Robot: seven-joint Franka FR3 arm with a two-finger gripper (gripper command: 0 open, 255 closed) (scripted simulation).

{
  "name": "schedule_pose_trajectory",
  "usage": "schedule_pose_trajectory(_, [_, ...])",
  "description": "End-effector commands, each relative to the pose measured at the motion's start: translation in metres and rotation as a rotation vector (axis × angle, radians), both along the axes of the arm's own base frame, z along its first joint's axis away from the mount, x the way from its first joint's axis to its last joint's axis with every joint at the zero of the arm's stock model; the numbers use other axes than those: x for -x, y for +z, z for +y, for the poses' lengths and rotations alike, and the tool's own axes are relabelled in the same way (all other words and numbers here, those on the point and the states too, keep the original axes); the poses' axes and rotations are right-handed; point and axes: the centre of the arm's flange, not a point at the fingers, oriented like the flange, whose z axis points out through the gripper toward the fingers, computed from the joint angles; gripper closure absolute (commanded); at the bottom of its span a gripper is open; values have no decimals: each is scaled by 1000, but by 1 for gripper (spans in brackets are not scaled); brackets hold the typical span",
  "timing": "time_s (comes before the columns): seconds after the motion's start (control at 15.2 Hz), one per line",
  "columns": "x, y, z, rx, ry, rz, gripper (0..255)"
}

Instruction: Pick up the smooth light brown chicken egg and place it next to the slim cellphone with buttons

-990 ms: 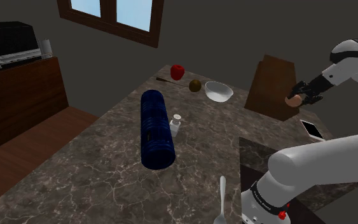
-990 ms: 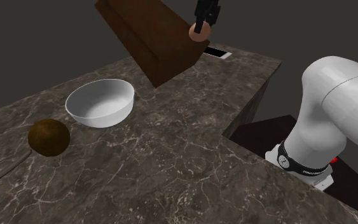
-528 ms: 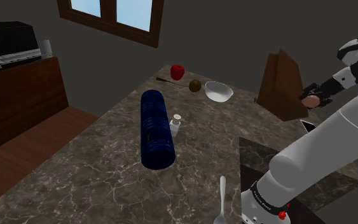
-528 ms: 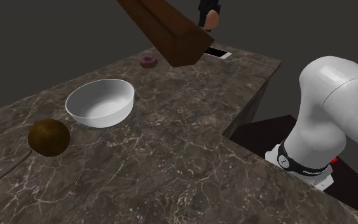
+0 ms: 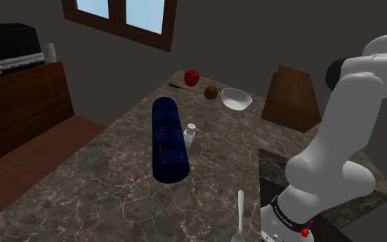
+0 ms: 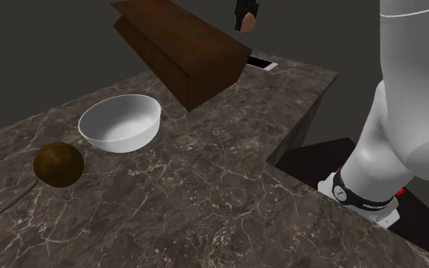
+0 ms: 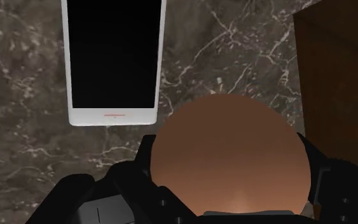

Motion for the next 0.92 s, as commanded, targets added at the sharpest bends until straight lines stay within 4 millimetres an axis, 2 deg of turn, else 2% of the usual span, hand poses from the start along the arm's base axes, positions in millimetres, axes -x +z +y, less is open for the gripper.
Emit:
schedule_pose_trajectory(0.0, [12, -6, -27, -2, 1, -5, 255])
schedule_pose_trajectory(0.4, [39, -15, -101, -2, 1, -5, 255])
schedule_pose_trajectory(0.46, [45, -17, -118, -2, 1, -5, 255])
schedule_pose_trajectory(0.86, [45, -49, -118, -2, 1, -5, 255])
